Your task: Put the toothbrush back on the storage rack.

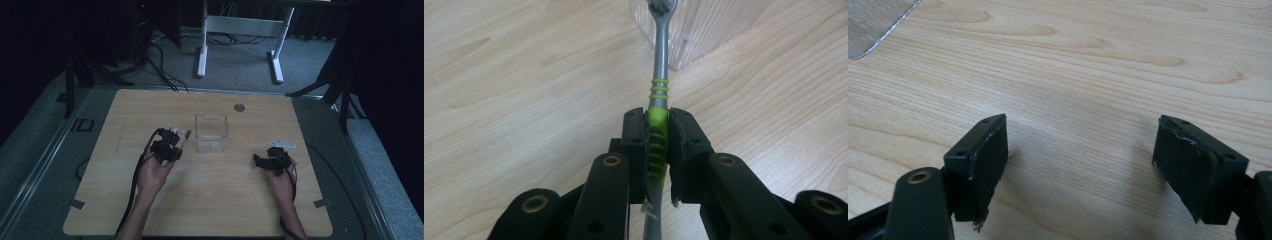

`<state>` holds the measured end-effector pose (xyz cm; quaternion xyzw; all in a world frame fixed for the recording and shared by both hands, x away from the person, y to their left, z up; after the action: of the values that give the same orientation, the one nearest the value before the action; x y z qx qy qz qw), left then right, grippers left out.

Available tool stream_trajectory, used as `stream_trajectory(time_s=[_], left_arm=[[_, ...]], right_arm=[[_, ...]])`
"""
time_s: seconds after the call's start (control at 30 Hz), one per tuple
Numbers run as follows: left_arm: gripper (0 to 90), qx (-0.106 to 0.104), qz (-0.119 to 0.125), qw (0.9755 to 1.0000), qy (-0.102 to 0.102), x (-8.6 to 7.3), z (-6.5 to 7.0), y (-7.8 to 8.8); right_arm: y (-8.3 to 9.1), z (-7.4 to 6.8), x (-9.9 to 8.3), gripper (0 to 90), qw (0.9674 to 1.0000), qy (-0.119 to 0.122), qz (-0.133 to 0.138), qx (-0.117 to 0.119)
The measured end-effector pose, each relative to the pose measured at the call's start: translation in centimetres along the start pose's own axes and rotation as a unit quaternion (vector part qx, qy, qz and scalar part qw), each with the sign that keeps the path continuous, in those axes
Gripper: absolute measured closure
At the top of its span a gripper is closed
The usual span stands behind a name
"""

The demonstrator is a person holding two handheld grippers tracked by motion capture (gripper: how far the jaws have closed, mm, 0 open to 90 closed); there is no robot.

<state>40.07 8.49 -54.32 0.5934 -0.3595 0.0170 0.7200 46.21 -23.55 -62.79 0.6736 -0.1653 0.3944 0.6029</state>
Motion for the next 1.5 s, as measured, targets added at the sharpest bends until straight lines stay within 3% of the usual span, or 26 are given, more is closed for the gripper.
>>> stream_trajectory(time_s=[0.6,1.5], left_arm=[[78.9,0.001,0.044,0.9990,-0.006,1.1,0.2,0.8],[78.9,0.007,0.104,0.9943,-0.020,2.7,0.5,2.1]], right_arm=[[0.0,0.0,0.0,22.0,1.0000,0.000,0.000,0.000],[0.0,0.0,0.0,22.0,1.0000,0.000,0.000,0.000]])
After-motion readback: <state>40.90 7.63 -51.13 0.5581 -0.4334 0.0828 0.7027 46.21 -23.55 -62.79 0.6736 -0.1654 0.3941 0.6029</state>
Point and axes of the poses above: each handheld gripper's, and its own axes: y roughly backward along the jaws, x roughly out of its top, z roughly to its right, the point moved 10 cm from there along -y, roughly forward along the jaws, and after that the axes turned 3 degrees about -x, right-handed, at the moved point
